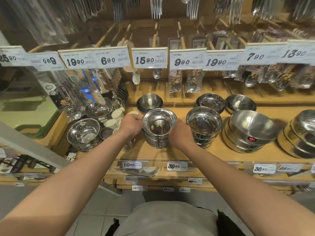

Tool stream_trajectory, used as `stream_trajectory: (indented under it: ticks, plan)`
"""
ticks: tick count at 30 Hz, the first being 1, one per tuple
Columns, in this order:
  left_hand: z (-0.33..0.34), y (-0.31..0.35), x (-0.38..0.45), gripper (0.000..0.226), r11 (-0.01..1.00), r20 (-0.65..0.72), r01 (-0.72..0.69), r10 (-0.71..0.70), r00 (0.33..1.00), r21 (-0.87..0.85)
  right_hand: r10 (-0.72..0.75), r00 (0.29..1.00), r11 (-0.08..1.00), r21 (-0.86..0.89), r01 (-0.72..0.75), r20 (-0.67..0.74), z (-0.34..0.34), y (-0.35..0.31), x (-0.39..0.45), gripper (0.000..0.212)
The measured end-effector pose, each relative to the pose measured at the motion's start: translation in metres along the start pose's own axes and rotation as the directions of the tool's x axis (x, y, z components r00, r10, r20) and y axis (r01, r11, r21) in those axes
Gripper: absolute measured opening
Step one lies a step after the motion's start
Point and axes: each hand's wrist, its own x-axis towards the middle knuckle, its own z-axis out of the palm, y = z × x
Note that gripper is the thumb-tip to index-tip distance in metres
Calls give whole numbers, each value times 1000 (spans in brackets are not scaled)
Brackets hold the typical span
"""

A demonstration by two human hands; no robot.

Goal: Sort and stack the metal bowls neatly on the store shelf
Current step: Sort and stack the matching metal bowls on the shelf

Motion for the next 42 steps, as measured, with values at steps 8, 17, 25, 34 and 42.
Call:
stream_trajectory:
  ticks: [8, 17, 25, 34, 42]
  plan:
    - [-18, 49, -34, 13, 990, -48, -133, 130, 990, -50, -138, 986, 984, 104, 148, -91, -74, 12, -20, 35]
    - [67, 141, -80, 12, 934, 265, -291, 340, 902, -209, 237, 937, 958, 221, -182, -258, -179, 152, -16, 30]
    - [187, 206, -98, 29, 930, 346, -368, 340, 875, 17, 281, 943, 960, 47, -277, -177, -208, 245, -4, 44]
    - [266, 210, -92, 25, 906, 294, -275, 181, 939, 320, 265, 964, 956, 130, -261, -13, -201, 277, 32, 67]
    - [274, 203, -94, 40, 914, 130, -155, 114, 985, 376, 212, 977, 965, 161, -208, -8, -213, 287, 50, 47]
